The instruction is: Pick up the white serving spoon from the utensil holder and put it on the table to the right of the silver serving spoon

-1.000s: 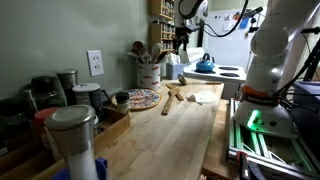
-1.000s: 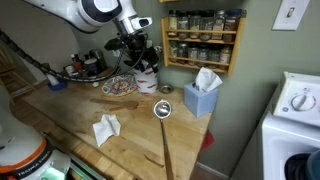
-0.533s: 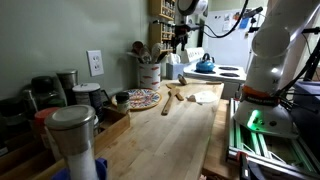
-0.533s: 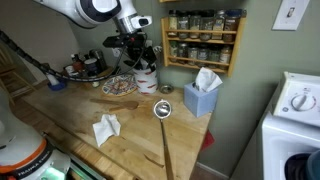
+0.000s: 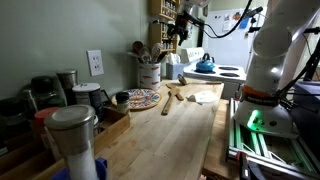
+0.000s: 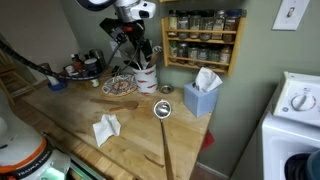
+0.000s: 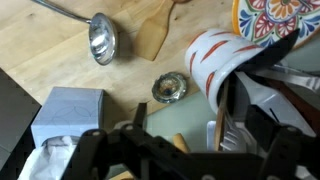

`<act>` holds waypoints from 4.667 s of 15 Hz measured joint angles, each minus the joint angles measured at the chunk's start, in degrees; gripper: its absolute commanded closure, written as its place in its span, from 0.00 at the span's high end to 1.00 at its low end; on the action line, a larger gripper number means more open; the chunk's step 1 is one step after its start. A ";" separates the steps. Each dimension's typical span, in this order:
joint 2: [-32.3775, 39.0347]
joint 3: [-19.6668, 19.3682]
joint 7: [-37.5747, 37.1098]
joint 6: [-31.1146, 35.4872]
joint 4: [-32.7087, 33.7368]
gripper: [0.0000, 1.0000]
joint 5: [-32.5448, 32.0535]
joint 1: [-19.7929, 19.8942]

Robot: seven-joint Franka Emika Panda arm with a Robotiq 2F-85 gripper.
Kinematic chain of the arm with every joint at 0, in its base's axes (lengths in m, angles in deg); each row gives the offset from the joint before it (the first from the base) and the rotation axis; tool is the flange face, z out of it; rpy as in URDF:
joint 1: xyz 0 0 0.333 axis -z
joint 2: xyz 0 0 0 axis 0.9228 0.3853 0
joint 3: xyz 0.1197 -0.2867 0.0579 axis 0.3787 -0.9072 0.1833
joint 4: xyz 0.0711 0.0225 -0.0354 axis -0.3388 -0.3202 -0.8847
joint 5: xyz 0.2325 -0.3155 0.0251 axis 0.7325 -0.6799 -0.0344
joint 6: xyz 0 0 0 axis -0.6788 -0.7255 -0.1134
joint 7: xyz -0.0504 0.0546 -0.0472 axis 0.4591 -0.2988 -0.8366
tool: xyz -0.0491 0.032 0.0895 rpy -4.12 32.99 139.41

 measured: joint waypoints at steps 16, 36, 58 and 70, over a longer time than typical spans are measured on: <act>2.83 -2.71 3.72 6.75 0.58 1.00 22.26 -4.16; 12.67 -4.17 39.44 14.30 3.43 1.00 65.06 -4.57; 13.15 -4.71 48.70 -5.32 3.57 1.00 75.73 2.15; 16.10 -2.92 49.09 -8.38 4.15 0.73 77.32 2.69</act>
